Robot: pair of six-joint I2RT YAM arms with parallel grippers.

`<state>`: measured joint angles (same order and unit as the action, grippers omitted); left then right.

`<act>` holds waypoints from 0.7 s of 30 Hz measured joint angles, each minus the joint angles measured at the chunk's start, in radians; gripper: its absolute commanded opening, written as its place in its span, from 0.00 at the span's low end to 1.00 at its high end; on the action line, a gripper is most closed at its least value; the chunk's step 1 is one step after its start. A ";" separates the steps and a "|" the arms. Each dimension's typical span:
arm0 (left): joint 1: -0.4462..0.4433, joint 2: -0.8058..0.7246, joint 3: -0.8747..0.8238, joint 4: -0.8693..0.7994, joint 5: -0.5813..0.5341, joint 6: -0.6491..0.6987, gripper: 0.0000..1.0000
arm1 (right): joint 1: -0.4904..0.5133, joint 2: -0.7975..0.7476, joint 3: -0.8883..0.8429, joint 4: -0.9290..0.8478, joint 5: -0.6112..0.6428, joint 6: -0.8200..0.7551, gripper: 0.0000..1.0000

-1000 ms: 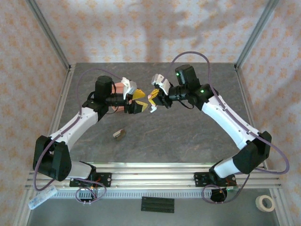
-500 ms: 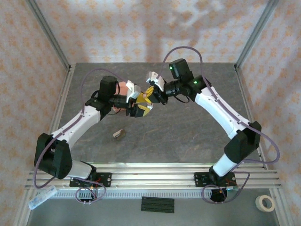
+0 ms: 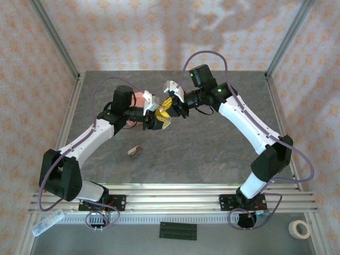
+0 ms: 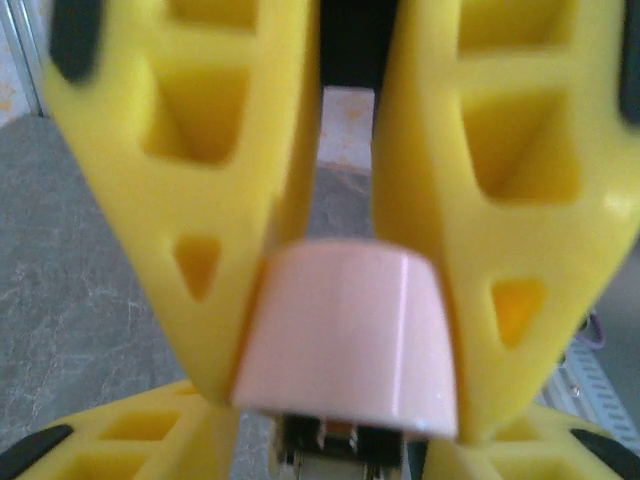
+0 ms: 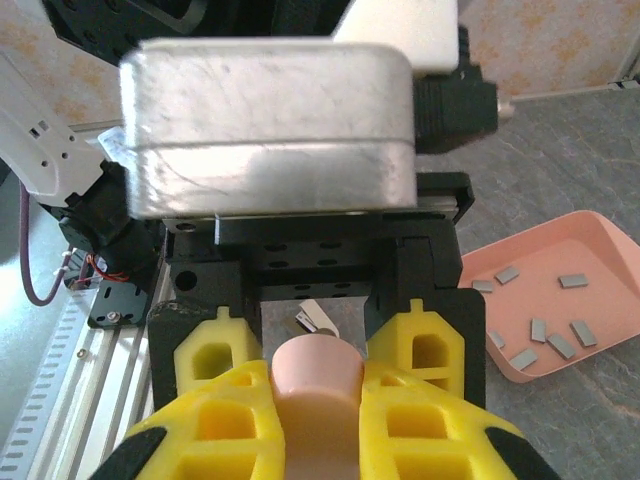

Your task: Load the staples into the stapler

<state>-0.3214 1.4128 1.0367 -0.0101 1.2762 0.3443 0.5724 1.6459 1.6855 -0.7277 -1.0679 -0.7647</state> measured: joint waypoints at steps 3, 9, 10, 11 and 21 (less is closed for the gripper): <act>-0.008 0.000 -0.015 0.075 0.003 -0.051 0.34 | -0.004 0.005 0.002 0.000 -0.003 -0.003 0.01; -0.017 0.006 -0.056 0.211 0.006 -0.156 0.22 | -0.015 0.006 0.003 -0.006 -0.009 -0.008 0.04; -0.017 0.007 -0.059 0.224 0.006 -0.165 0.20 | -0.017 0.006 0.003 -0.006 -0.010 -0.007 0.05; -0.017 0.008 -0.060 0.232 0.004 -0.172 0.18 | -0.019 0.006 0.003 -0.004 -0.011 -0.007 0.07; -0.022 0.010 -0.063 0.285 -0.064 -0.217 0.00 | -0.038 -0.070 -0.101 0.123 0.041 0.118 0.46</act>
<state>-0.3431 1.4231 0.9733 0.2745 1.2125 0.1268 0.5346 1.5757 1.5845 -0.6044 -1.0271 -0.6464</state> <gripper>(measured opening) 0.241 0.416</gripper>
